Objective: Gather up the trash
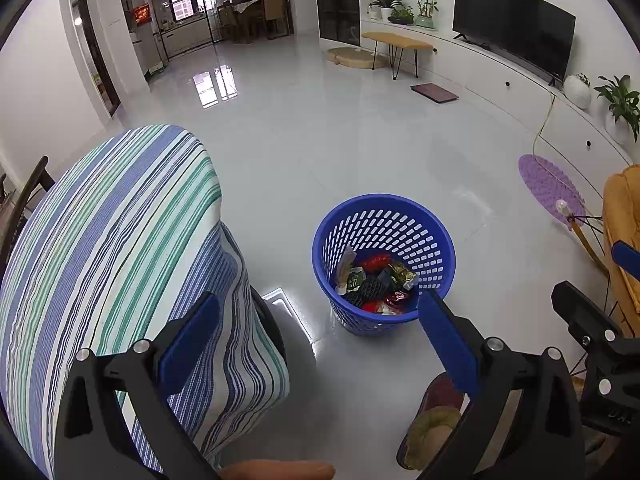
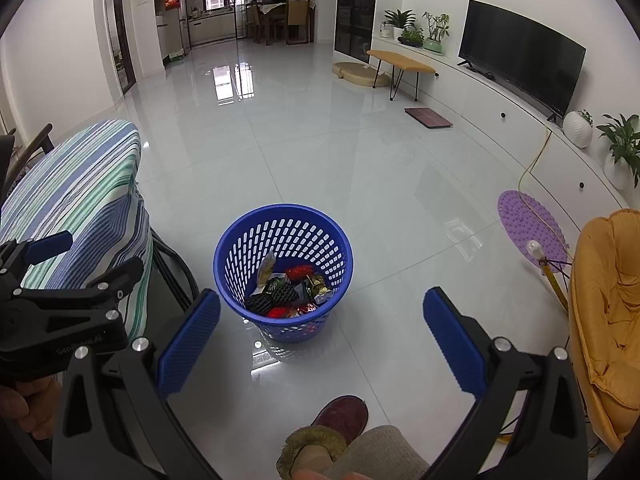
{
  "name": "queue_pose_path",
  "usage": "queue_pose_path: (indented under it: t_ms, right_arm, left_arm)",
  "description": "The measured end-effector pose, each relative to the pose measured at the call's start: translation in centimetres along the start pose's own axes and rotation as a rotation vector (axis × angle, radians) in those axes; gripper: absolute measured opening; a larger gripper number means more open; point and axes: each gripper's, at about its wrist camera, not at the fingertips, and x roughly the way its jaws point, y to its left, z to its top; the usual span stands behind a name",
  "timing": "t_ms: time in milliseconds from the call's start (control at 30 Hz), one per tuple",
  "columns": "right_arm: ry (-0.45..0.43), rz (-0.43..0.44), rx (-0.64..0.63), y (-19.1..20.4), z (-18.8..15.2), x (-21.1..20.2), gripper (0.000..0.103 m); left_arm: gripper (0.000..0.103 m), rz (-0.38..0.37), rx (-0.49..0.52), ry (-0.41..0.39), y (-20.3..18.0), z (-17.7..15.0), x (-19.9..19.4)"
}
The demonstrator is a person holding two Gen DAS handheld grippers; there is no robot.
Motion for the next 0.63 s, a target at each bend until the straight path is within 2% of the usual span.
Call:
queue_pose_path:
  t_ms: [400, 500, 633]
  right_arm:
    - [0.008, -0.005, 0.017, -0.44, -0.19, 0.16, 0.098]
    - [0.013, -0.008, 0.023, -0.58, -0.21, 0.2, 0.098]
    - [0.014, -0.007, 0.025, -0.65, -0.18, 0.2, 0.098]
  left_arm:
    - [0.098, 0.033, -0.004, -0.031, -0.01, -0.23, -0.32]
    - [0.098, 0.002, -0.004, -0.002, 0.1, 0.11, -0.14]
    - [0.098, 0.012, 0.0, 0.002, 0.1, 0.26, 0.01]
